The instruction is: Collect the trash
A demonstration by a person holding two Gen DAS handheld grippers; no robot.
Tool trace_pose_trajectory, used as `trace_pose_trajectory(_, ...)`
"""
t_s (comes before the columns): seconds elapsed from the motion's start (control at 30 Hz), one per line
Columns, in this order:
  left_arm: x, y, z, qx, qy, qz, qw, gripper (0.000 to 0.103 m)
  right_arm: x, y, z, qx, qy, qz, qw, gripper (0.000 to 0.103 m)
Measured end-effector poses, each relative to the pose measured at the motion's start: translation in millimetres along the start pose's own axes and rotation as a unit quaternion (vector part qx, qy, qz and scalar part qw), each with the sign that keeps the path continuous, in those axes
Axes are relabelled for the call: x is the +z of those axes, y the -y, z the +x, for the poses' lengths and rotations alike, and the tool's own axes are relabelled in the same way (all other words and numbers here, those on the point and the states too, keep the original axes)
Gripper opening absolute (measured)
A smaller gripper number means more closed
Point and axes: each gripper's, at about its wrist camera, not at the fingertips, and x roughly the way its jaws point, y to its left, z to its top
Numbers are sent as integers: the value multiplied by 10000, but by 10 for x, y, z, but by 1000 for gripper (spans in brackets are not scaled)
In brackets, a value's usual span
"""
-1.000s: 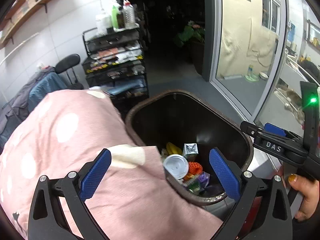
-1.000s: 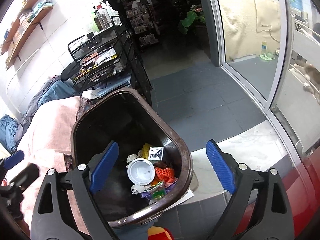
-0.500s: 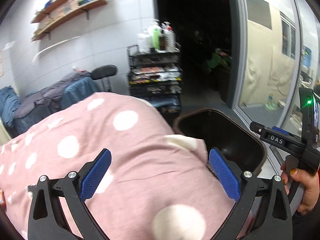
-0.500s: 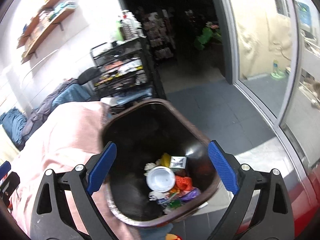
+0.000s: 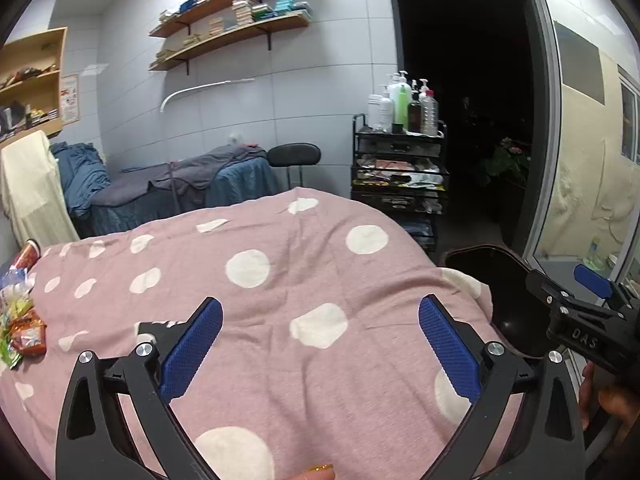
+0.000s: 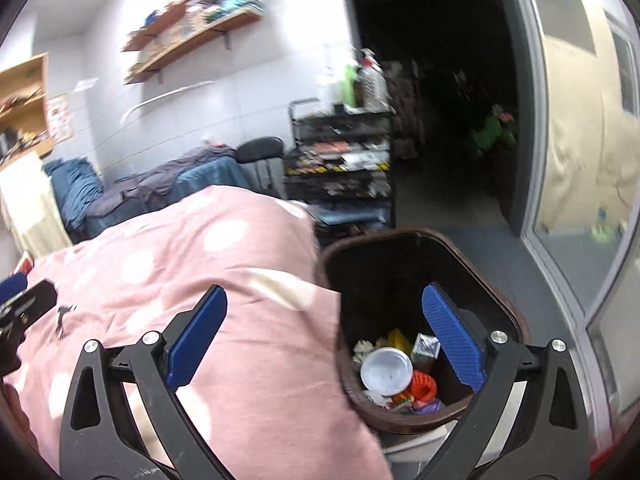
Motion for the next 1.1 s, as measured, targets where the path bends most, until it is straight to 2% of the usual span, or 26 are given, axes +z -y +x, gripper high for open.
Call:
trace_pose_trajectory(0.27,-154,-232,-184,156,119,-398,9990,98,-134,-395,-301,427,305,-259,9983,97)
trace_pose_trajectory(0.4,-182,-270,-242,247,261,-452,9983,98,-153,-504,-412,452,416,-391,9973,97)
trace_pose_trajectory(0.63,-193,-268,-304,287,413,-415,9979,98,-166,-513,-514,491,480,-263,9973,97)
trace_pose_trajectory(1.1,-190,-295,-293,215,391,-521,9976,98,-148,-411,-549,430,498,-138,9977,97)
